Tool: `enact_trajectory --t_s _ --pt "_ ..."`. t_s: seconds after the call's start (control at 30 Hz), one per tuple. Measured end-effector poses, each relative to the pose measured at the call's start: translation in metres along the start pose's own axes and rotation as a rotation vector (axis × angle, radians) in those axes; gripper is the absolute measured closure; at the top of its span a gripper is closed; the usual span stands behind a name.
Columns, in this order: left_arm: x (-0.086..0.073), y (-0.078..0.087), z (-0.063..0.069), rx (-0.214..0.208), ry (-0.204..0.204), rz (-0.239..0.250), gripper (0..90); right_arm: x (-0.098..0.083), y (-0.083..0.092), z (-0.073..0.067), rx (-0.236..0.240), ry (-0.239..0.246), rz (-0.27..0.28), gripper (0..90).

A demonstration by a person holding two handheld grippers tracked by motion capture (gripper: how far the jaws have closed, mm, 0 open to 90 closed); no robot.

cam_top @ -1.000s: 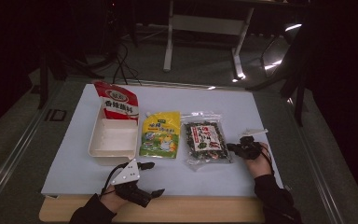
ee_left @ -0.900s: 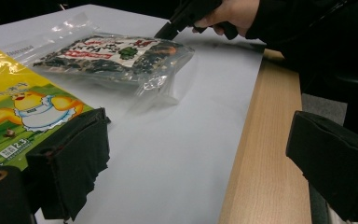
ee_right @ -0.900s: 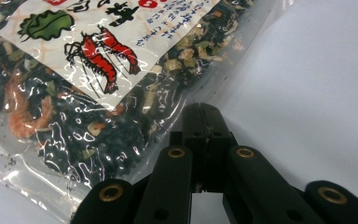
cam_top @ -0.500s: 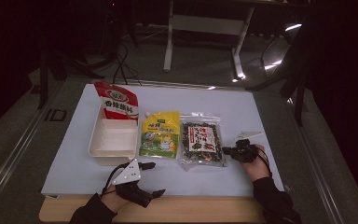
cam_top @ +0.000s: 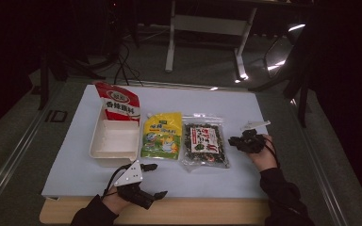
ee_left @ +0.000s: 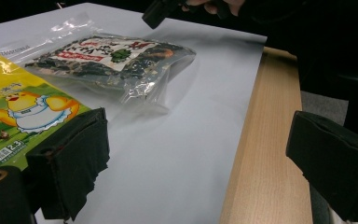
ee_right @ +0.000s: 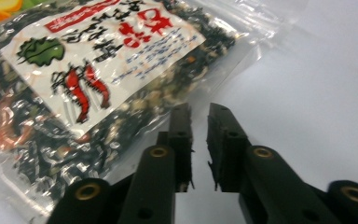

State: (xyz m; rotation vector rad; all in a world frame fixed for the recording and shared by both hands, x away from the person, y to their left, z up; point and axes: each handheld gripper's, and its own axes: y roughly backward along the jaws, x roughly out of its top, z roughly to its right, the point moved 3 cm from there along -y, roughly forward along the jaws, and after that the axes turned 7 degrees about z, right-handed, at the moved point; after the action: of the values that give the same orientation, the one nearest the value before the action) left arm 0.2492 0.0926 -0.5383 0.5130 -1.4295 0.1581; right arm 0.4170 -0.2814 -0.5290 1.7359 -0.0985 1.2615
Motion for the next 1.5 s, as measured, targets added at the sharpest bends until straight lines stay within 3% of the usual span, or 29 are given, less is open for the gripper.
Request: enact_trajectory --t_s 0.23,0.6,0.83,1.07,1.5 --pt "-0.001 0.001 0.0 0.005 0.005 -0.001 6.6 0.015 -0.01 0.015 0.009 0.021 -0.025 64.8" --pt "-0.003 0.008 0.0 0.031 0.012 0.002 6.6 0.038 -0.033 0.036 0.011 0.01 -0.046 55.0" --pt "-0.005 0.014 0.0 0.05 0.018 0.002 6.6 0.05 -0.05 0.049 -0.001 -0.01 -0.048 51.8" --pt "-0.008 0.019 0.0 0.071 0.028 0.0 6.6 0.056 -0.064 0.064 -0.014 -0.062 -0.046 50.9" --pt "-0.012 0.026 -0.001 0.102 0.047 -0.001 6.6 0.058 -0.09 0.075 -0.015 -0.093 -0.099 47.3"
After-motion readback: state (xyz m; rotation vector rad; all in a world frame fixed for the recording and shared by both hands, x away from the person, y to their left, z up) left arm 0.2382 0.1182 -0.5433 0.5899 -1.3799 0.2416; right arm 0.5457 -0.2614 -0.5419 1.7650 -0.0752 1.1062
